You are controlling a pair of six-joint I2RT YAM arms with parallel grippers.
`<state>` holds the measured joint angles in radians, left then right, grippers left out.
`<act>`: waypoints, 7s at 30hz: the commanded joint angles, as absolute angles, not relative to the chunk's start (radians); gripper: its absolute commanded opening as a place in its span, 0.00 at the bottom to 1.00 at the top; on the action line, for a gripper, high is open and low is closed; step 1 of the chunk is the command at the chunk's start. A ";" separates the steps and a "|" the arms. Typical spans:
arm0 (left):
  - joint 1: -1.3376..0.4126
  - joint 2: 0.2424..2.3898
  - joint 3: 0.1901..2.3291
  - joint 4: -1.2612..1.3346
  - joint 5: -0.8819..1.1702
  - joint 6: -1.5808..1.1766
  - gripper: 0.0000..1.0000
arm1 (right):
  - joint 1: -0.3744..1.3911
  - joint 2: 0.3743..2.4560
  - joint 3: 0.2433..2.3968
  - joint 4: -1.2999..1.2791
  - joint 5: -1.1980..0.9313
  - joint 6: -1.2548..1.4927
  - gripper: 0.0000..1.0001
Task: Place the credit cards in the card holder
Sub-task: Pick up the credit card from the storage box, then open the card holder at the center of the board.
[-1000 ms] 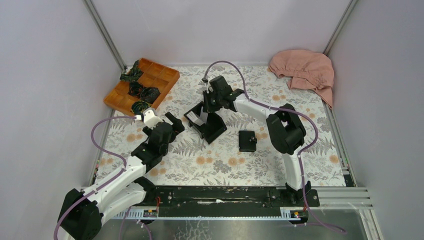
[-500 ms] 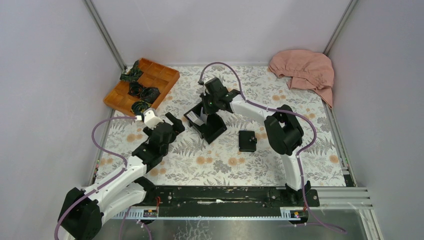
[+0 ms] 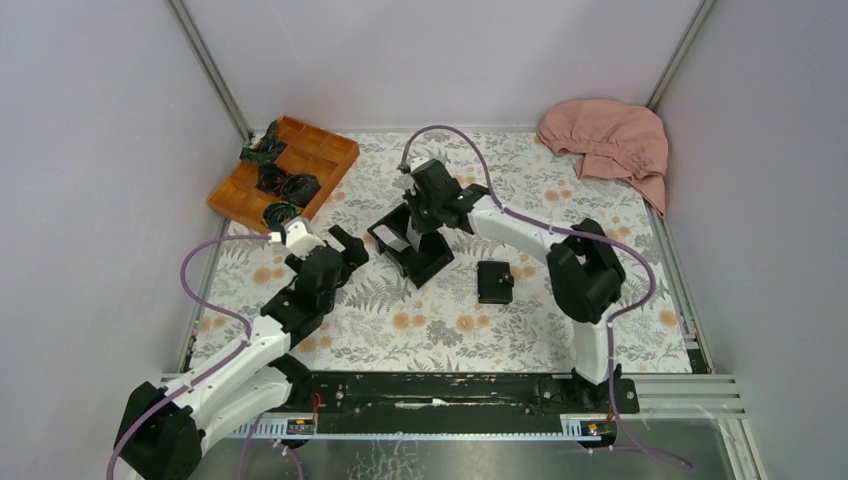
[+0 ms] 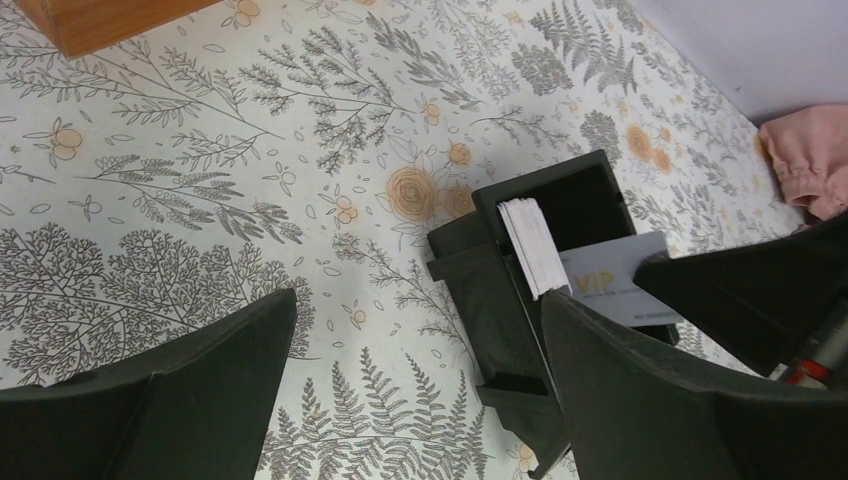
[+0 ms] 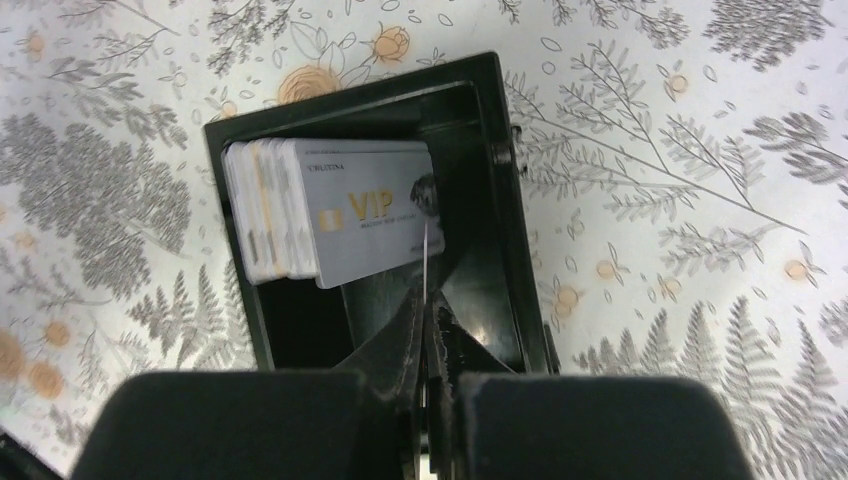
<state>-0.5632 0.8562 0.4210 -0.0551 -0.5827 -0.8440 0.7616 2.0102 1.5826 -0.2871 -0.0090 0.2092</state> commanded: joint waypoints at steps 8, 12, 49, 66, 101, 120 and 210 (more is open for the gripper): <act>-0.570 0.715 0.335 0.267 -0.310 -0.678 1.00 | 0.778 1.572 1.379 -0.302 0.015 0.232 0.00; -0.570 0.714 0.318 0.419 -0.105 -0.621 1.00 | 0.778 1.421 1.268 -0.317 -0.041 0.268 0.00; -0.647 1.209 0.410 0.851 0.806 -0.634 0.61 | 0.670 1.067 0.842 -0.194 -0.645 0.457 0.00; -0.646 1.321 0.419 1.031 0.928 -0.740 0.00 | 0.624 1.148 0.841 -0.126 -0.725 0.475 0.00; -0.677 1.565 0.329 1.583 0.403 -1.113 0.00 | 0.568 0.910 0.519 0.320 -0.366 0.646 0.56; -0.691 1.639 0.373 1.598 0.409 -1.162 0.00 | 0.566 0.987 0.459 0.526 -0.455 0.749 0.06; -1.017 1.792 0.811 0.304 -0.301 -0.565 0.63 | 0.465 1.465 0.978 -0.573 0.162 0.333 0.00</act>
